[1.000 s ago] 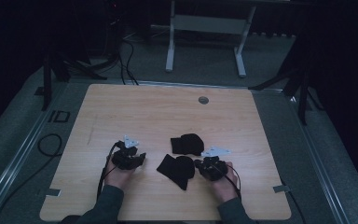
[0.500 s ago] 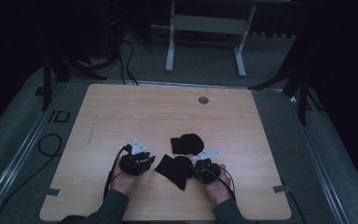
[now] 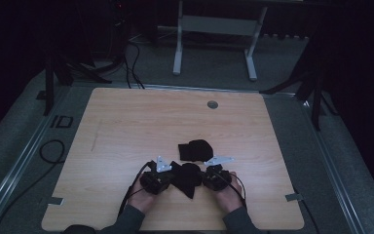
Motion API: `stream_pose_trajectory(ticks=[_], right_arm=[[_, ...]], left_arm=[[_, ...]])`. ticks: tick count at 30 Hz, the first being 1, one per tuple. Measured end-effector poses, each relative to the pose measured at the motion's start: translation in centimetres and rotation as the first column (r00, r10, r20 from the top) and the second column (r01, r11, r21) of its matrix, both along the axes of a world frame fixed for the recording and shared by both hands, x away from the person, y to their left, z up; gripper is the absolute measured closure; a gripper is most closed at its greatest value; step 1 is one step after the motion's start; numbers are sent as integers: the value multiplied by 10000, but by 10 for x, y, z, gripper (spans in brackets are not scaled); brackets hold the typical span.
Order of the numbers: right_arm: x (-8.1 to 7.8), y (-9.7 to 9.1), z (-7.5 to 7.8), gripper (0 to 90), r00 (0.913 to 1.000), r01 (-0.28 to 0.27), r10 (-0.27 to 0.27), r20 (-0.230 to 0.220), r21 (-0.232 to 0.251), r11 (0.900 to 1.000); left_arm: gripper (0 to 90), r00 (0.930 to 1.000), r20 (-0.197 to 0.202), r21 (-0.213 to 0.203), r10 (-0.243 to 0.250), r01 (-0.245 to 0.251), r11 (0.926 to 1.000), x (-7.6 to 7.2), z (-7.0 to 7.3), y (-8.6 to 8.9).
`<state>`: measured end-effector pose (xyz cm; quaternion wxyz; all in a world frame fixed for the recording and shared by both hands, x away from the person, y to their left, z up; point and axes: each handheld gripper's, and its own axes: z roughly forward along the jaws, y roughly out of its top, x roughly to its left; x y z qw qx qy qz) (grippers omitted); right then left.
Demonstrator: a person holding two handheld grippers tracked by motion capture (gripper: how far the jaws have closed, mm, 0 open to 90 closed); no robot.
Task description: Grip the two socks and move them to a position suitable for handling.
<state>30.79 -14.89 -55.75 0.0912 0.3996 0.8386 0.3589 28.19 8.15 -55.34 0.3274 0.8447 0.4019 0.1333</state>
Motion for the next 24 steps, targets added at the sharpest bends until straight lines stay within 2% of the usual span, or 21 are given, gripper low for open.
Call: stream_pose_trajectory(ticks=[2, 9, 15, 24], right_arm=[[1, -2, 0, 864, 9999, 32, -30, -154, 150, 9999], [-1, -5, 0, 863, 9997, 33, -30, -228, 135, 9999], [-2, -14, 1, 863, 9988, 103, -91, -480, 258, 9996], [-10, -42, 1, 862, 9958, 382, -340, -854, 487, 9981]], left_arm=[[855, 10000, -34, 15, 55, -55, 10000, 1, 0, 1], [855, 9987, -83, 121, 503, -502, 9987, 5, 1, 10], [848, 9954, -123, 99, 947, -946, 9955, 8, 1, 20], [842, 9928, -179, 132, 1188, -1185, 9929, 9, 2, 33]])
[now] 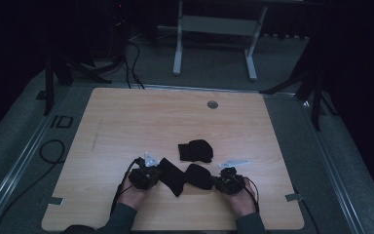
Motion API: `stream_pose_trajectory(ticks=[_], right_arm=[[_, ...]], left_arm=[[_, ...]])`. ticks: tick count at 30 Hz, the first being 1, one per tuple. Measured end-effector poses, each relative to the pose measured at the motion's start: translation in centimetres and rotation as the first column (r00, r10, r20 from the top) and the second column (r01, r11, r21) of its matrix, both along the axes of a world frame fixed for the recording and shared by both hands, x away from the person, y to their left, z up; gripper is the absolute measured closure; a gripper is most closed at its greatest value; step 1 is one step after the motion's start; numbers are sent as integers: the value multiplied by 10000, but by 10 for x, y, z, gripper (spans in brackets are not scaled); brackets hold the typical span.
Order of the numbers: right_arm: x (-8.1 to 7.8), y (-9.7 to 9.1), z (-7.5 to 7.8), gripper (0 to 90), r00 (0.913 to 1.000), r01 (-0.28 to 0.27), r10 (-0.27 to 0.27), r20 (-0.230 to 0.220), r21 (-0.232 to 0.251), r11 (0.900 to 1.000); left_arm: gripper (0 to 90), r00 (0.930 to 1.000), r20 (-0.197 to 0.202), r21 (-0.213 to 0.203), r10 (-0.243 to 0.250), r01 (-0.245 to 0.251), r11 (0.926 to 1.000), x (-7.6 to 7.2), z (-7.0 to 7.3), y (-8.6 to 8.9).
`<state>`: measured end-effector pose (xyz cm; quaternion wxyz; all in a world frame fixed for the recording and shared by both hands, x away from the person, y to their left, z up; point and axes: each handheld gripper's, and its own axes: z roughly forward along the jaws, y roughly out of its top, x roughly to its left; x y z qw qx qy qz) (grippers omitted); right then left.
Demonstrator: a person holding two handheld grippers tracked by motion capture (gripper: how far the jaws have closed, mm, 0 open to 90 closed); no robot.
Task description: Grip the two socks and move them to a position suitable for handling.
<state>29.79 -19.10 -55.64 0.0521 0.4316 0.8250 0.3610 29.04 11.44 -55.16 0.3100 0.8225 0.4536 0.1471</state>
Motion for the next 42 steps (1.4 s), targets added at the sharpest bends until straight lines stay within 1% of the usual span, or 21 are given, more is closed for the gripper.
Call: stream_pose_trajectory(ticks=[3, 7, 9, 11, 14, 16, 18, 19, 20, 22, 24, 27, 29, 30, 31, 32, 36, 40, 41, 42], right_arm=[[0, -4, 1, 855, 10000, -58, 57, -59, -25, 10000], [-1, -5, 2, 841, 9995, -306, 306, -14, -275, 9992], [-1, -8, 3, 834, 9992, -395, 393, -72, -352, 9986], [1, -12, 4, 831, 9995, -298, 293, -142, -371, 9989], [2, -18, 4, 829, 9998, -139, 133, -124, -467, 9988], [3, -21, 5, 826, 9998, -144, 136, -171, -474, 9988], [3, -23, 5, 808, 9991, -307, 294, -316, -417, 9987], [3, -23, 6, 808, 9988, -384, 369, -312, -495, 9980], [3, -23, 6, 805, 9987, -422, 405, -319, -546, 9976], [2, -22, 6, 795, 9986, -458, 441, -306, -573, 9973], [2, -21, 6, 783, 9981, -564, 547, -274, -631, 9964], [1, -20, 7, 775, 9978, -610, 592, -297, -656, 9960], [1, -19, 7, 772, 9975, -672, 656, -277, -642, 9957], [1, -19, 6, 771, 9973, -700, 685, -263, -632, 9955], [1, -19, 6, 771, 9972, -718, 703, -265, -610, 9955], [1, -19, 6, 771, 9971, -724, 709, -274, -581, 9957], [2, -19, 6, 771, 9968, -762, 749, -264, -506, 9958], [3, -19, 6, 765, 9965, -798, 785, -270, -490, 9956], [3, -19, 6, 754, 9963, -823, 809, -281, -490, 9954], [3, -19, 6, 724, 9957, -879, 864, -322, -489, 9949]], left_arm=[[838, 10000, 27, 55, -49, 49, 10000, -1, 0, 2], [836, 10000, 36, 97, -73, 73, 9999, -1, 0, 5], [821, 9996, 47, 133, -271, 270, 9995, -1, 0, 6], [813, 9993, 179, 405, -320, 312, 9987, -1, 1, 7], [807, 9994, 286, 607, -214, 197, 9980, 1, 1, 9], [807, 9994, 337, 692, -95, 71, 9976, 2, 1, 12], [806, 9992, 384, 752, 119, -147, 9971, 4, 1, 13], [806, 9992, 373, 783, 164, -193, 9967, 5, 1, 15], [805, 9989, 382, 718, 258, -285, 9970, 5, 1, 16], [805, 9988, 343, 763, 337, -363, 9964, 7, 1, 18], [804, 9984, 313, 714, 462, -483, 9963, 7, 1, 19], [801, 9985, 243, 680, 493, -508, 9964, 8, 2, 21], [778, 9986, 261, 566, 450, -465, 9973, 8, 2, 21], [745, 9989, 293, 499, 366, -380, 9980, 8, 3, 21], [704, 9988, 382, 397, 314, -329, 9987, 8, 3, 21], [685, 9984, 492, 332, 277, -293, 9990, 7, 3, 21], [661, 9958, 910, -177, 30, -14, 9998, 6, 8, 21], [641, 9924, 1232, -413, 63, -12, 9991, 6, 10, 23], [635, 9913, 1310, -441, 113, -55, 9990, 7, 10, 24], [627, 9905, 1370, -449, 142, -81, 9990, 8, 10, 25]])
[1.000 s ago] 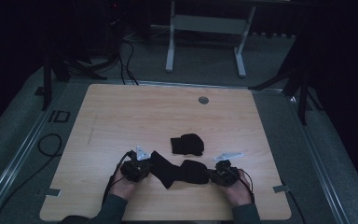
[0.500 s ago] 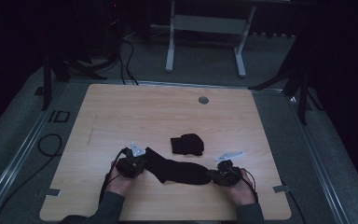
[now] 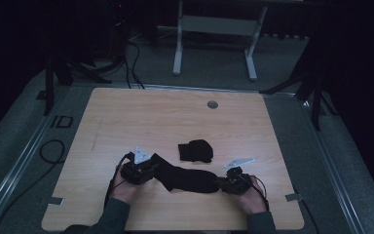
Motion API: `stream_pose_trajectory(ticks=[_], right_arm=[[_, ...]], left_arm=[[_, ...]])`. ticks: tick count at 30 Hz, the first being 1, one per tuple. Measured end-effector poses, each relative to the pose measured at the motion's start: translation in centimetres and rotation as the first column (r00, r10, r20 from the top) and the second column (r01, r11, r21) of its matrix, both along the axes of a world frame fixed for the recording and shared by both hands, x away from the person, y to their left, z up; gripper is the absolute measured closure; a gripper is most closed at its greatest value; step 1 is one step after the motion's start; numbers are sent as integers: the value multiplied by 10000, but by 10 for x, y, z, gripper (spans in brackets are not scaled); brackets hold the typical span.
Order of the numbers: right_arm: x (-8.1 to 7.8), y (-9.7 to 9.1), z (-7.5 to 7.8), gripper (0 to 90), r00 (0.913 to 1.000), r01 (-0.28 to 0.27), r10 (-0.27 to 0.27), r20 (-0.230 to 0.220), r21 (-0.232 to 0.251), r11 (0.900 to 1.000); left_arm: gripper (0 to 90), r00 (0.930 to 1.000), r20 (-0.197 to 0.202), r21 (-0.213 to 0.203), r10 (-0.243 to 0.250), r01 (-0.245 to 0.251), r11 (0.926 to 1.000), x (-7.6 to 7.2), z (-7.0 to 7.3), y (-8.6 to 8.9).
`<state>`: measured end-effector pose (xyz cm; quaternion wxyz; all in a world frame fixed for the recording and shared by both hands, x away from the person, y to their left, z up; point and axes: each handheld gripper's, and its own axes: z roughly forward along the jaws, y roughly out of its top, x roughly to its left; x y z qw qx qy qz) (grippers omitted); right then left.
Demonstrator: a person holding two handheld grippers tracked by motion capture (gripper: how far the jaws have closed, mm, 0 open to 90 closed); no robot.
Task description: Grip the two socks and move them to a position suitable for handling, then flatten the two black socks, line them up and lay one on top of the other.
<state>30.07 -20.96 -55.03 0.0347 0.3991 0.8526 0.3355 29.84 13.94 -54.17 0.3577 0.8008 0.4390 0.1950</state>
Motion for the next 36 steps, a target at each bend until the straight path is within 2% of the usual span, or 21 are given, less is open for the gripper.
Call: stream_pose_trajectory(ticks=[3, 6, 10, 13, 16, 21, 22, 25, 27, 32, 36], right_arm=[[3, 0, 3, 643, 9992, -181, 182, -347, 41, 9998], [2, 0, 7, 596, 9988, -357, 357, -334, -4, 9994], [1, -3, 16, 562, 9984, -524, 531, -177, 342, 9980], [2, -8, 22, 552, 9995, -330, 329, 10, 473, 9983], [4, -15, 21, 551, 9999, 74, -81, 114, 594, 9982], [7, -17, 14, 545, 9984, 521, -527, 220, 275, 9983], [8, -16, 12, 543, 9981, 569, -572, 215, 145, 9983], [10, -16, 9, 540, 9973, 693, -691, 251, -46, 9976], [11, -17, 8, 538, 9964, 809, -808, 274, -12, 9967], [12, -19, 10, 542, 9899, 1257, -1265, 633, 173, 9919], [11, -15, 7, 548, 9837, 1528, -1522, 960, 3, 9883]], left_arm=[[612, 9995, 207, 51, 222, -223, 9997, 5, -1, 3], [607, 9984, 299, 74, 476, -479, 9988, 10, -3, 6], [600, 9962, 282, 106, 829, -832, 9965, 17, -8, 8], [601, 9951, 196, 166, 966, -969, 9952, 18, -9, 9], [601, 9945, 285, 194, 1010, -1015, 9946, 18, -9, 8], [605, 9947, 303, 373, 986, -997, 9943, 18, -11, 5], [606, 9947, 313, 520, 976, -991, 9937, 18, -11, 5], [611, 9948, 322, 506, 967, -983, 9939, 18, -11, 5], [616, 9947, 351, 504, 965, -982, 9939, 18, -11, 5], [612, 9945, 349, 444, 991, -1006, 9939, 18, -11, 4], [609, 9942, 366, 437, 1008, -1023, 9938, 18, -10, 4]])
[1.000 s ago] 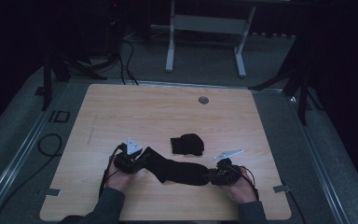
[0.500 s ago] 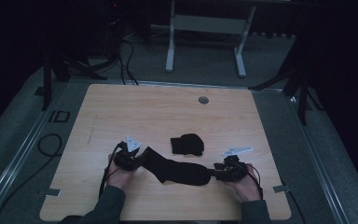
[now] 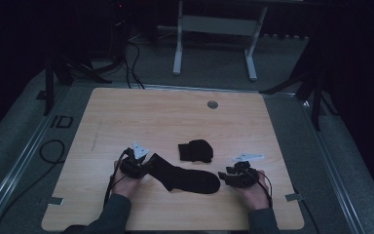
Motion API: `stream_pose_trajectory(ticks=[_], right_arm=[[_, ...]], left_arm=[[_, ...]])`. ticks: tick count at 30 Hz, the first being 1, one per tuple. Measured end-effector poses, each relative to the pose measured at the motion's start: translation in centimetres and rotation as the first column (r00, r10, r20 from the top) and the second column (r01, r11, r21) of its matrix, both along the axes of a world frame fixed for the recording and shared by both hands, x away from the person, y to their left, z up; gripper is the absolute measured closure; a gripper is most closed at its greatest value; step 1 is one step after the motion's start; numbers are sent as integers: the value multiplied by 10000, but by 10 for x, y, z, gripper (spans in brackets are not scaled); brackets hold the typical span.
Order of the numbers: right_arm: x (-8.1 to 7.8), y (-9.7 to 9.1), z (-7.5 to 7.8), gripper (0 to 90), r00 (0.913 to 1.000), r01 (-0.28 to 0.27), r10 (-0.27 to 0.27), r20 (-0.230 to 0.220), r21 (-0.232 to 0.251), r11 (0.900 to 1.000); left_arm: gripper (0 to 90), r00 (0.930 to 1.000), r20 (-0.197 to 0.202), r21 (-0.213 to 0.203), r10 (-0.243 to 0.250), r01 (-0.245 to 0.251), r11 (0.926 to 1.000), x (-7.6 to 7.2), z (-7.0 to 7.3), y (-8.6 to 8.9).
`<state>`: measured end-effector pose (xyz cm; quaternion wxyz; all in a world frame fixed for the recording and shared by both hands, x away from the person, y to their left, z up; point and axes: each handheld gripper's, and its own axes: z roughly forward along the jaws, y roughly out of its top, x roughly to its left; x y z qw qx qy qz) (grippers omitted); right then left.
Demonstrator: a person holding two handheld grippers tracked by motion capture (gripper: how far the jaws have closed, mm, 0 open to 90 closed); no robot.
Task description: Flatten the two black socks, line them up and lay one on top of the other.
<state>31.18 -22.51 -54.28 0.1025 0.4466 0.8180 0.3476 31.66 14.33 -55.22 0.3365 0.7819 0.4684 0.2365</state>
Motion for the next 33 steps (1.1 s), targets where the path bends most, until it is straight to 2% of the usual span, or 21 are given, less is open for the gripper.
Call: stream_pose_trajectory(ticks=[5, 9, 14, 19, 23, 27, 29, 31, 33], right_arm=[[2, 9, 0, 604, 9992, 101, -88, 402, -337, 9994], [7, 19, -3, 673, 9972, 164, -93, 743, -944, 9954], [21, 26, 0, 708, 9957, 413, -360, 849, -609, 9973], [45, 34, 10, 743, 9939, 674, -660, 884, -131, 9976], [68, 42, 13, 756, 9930, 1008, -1009, 617, 49, 9949], [85, 45, 5, 721, 9907, 1355, -1358, 70, 296, 9903], [91, 47, -1, 719, 9880, 1513, -1501, -356, 337, 9879], [94, 48, -7, 779, 9858, 1548, -1514, -730, 432, 9870], [94, 46, -8, 866, 9850, 1536, -1455, -923, 881, 9842]], left_arm=[[607, 10000, 12, 18, -12, 12, 10000, 0, 0, 0], [607, 10000, -19, 34, 3, -3, 10000, 0, -1, -1], [607, 10000, -53, 80, -30, 30, 10000, 0, -1, -3], [603, 9998, -108, 183, -148, 150, 9997, 1, -3, -5], [603, 9999, -84, 154, -119, 121, 9998, 1, -2, -4], [603, 10000, -71, 100, -57, 58, 9999, 1, -2, -3], [603, 10000, -62, 113, -55, 56, 9999, 1, -2, -3], [603, 9999, -73, 155, -79, 80, 9998, 1, -2, -3], [603, 9999, -73, 182, -80, 81, 9998, 1, -2, -3]])
